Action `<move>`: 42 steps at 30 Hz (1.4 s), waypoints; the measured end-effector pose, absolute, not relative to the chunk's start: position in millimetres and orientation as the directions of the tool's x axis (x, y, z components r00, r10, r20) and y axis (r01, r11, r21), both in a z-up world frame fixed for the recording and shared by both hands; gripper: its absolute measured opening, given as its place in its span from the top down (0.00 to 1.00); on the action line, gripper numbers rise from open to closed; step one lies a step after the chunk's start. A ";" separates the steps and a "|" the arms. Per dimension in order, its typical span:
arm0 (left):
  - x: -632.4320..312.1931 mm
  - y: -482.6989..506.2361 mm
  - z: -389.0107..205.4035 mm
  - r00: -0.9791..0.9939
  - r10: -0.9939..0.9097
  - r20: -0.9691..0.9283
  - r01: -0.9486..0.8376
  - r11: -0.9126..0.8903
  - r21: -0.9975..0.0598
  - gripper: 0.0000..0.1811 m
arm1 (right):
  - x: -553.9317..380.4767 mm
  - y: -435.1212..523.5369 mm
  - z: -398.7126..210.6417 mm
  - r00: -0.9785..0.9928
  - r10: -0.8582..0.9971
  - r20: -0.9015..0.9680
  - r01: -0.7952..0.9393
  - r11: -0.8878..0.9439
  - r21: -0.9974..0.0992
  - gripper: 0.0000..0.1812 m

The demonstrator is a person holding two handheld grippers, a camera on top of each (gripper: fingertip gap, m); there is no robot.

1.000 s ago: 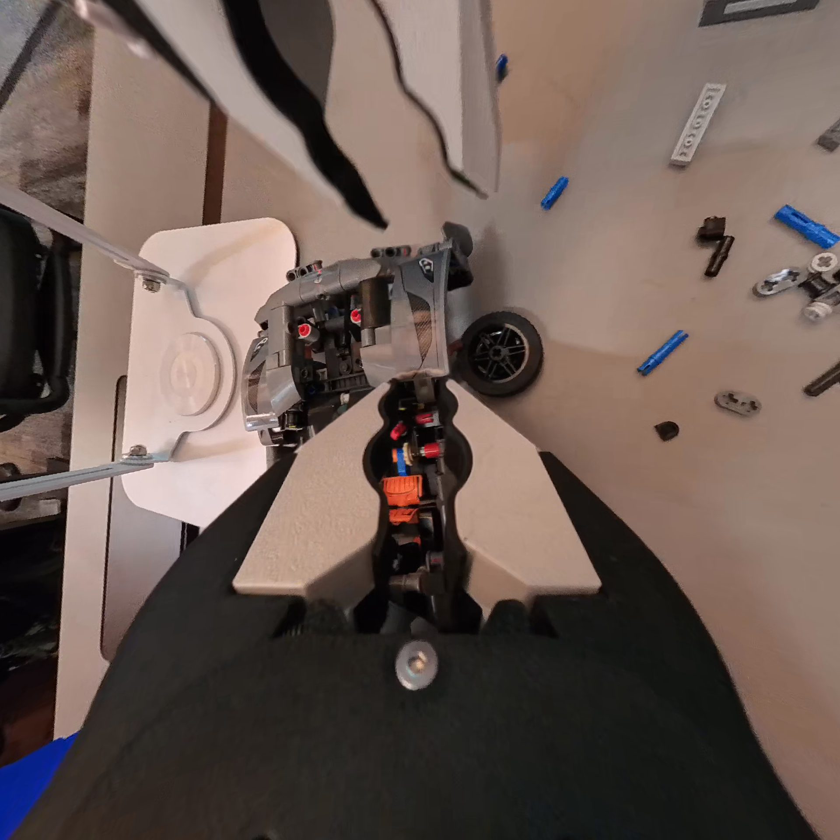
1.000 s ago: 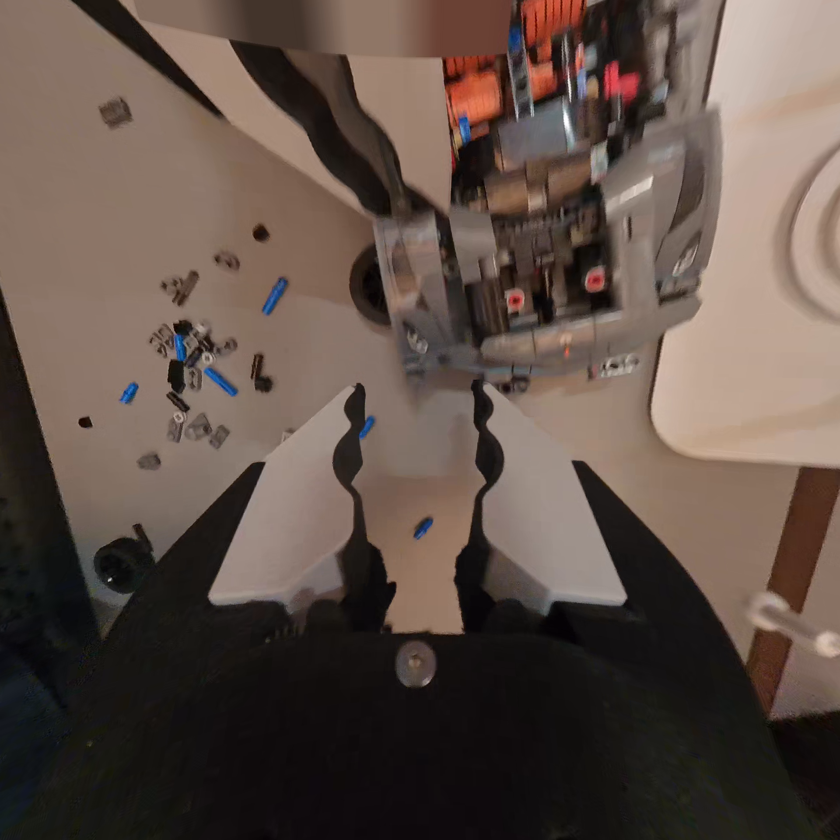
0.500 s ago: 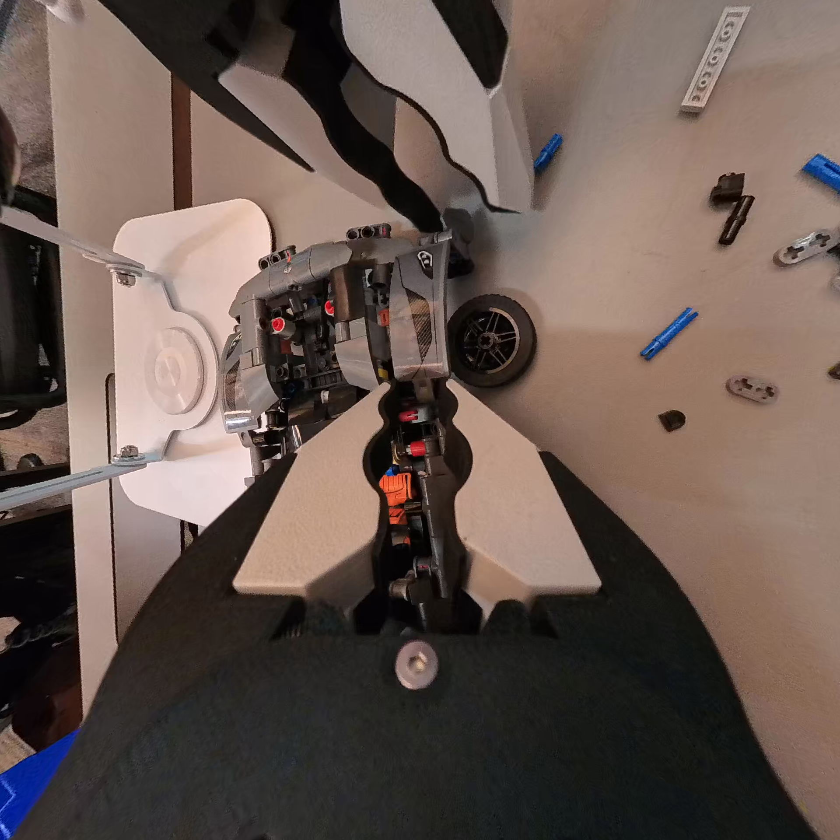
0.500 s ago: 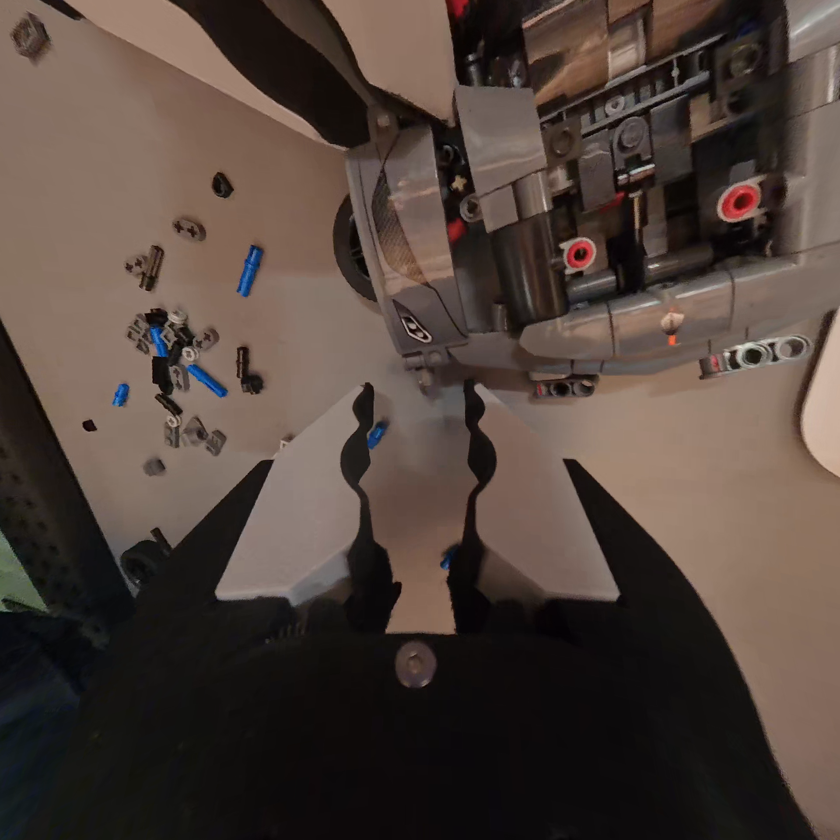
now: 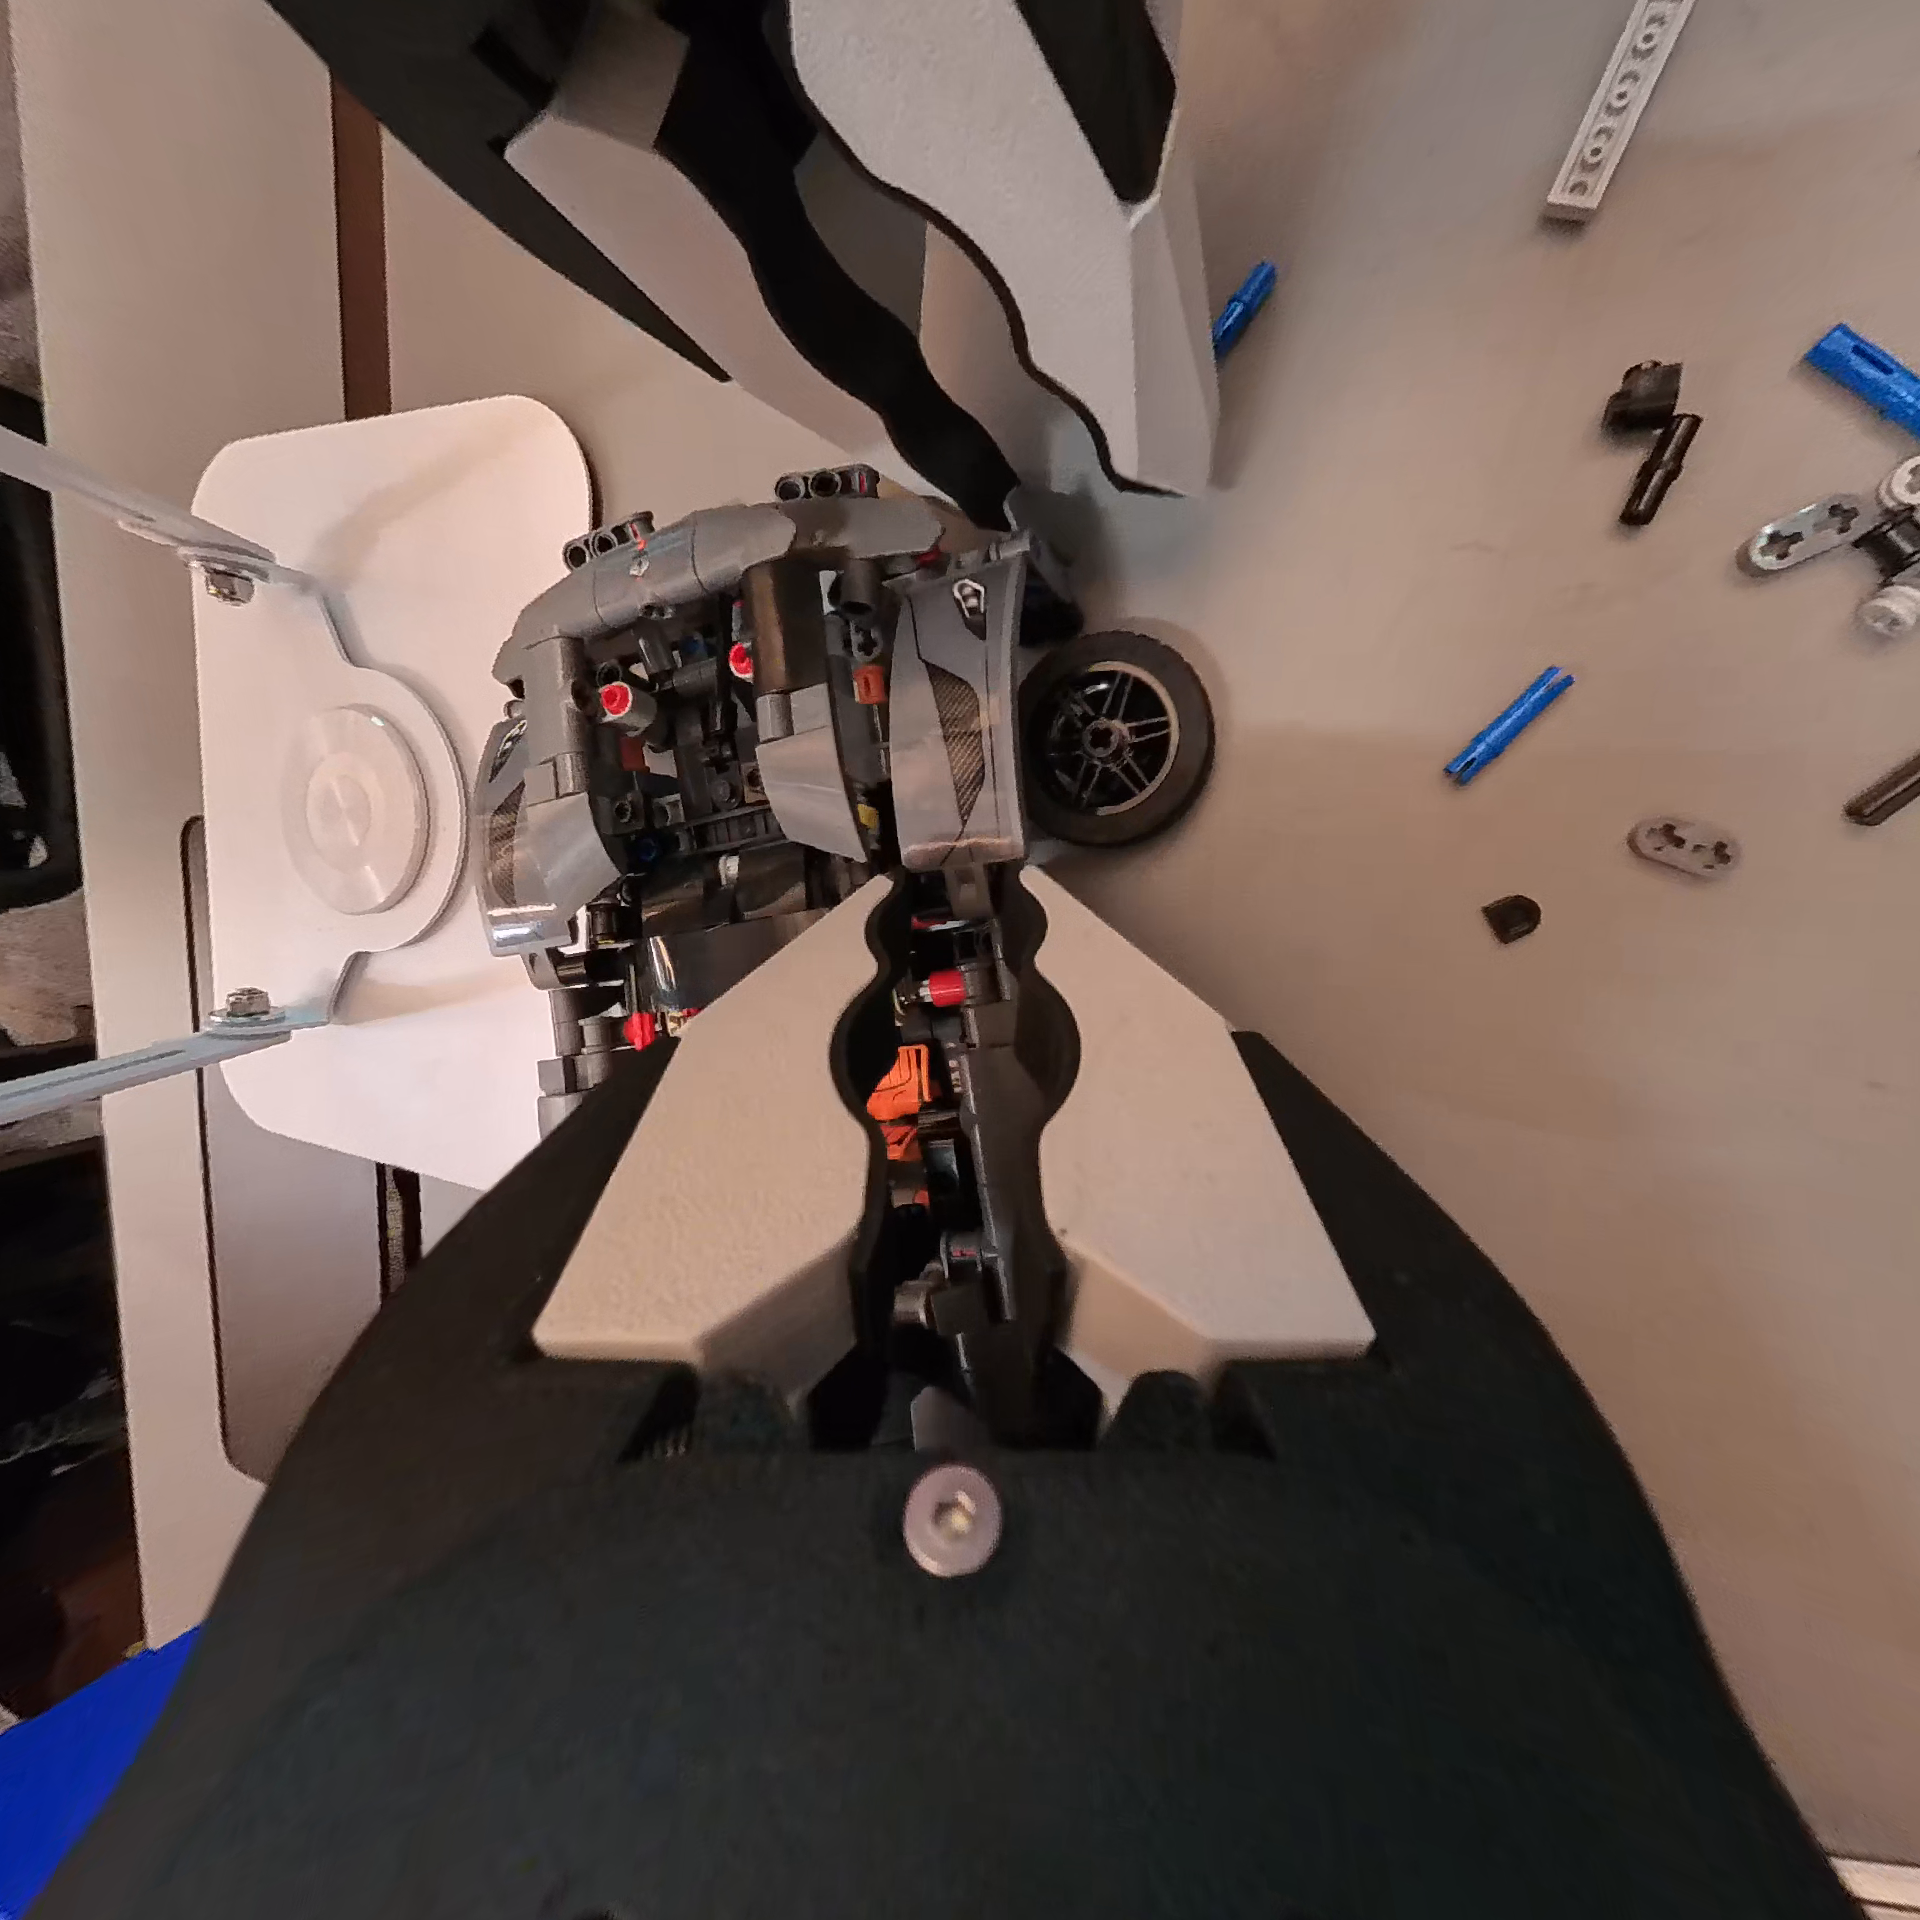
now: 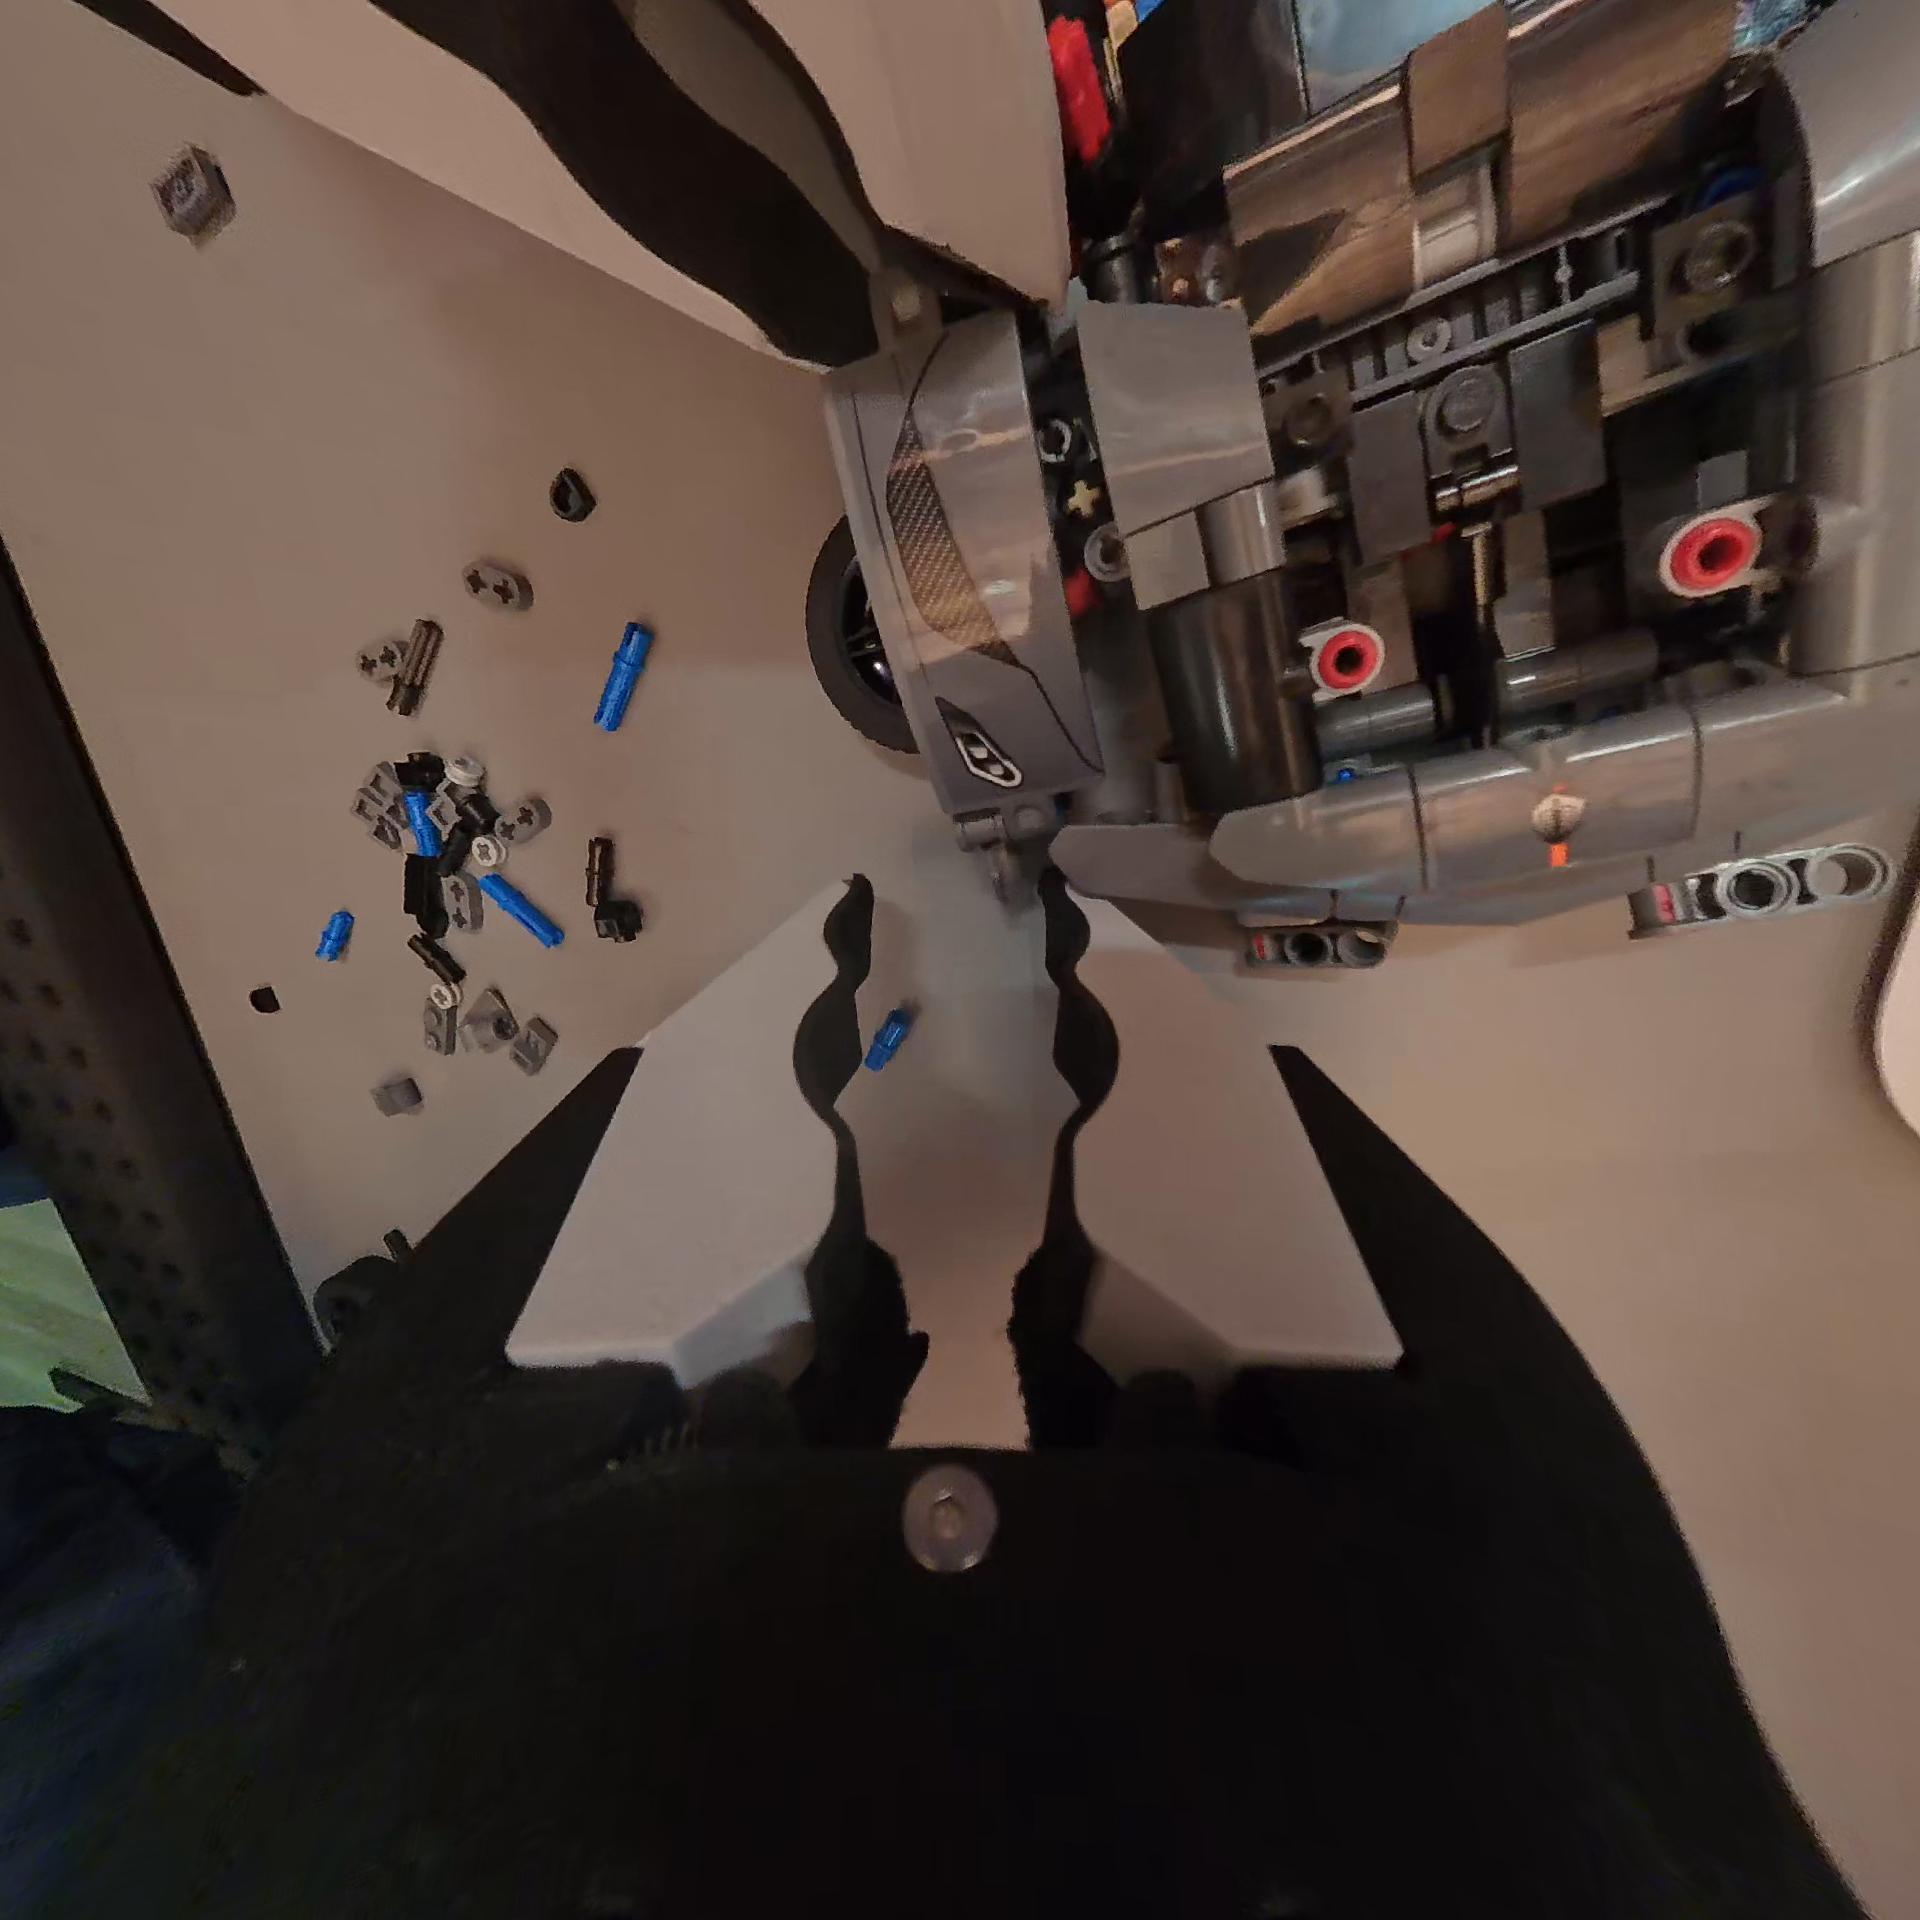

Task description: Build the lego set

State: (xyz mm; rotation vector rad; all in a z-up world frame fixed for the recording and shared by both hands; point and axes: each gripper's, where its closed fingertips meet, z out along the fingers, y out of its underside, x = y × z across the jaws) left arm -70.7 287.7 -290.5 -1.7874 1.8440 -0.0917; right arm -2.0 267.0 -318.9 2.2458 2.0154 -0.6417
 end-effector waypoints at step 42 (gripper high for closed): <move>-67.0 291.7 -293.9 0.056 -0.918 -0.392 -0.903 0.120 -0.412 0.93 | 3.4 274.3 -319.5 0.197 0.943 -0.267 0.946 -0.254 -0.199 0.84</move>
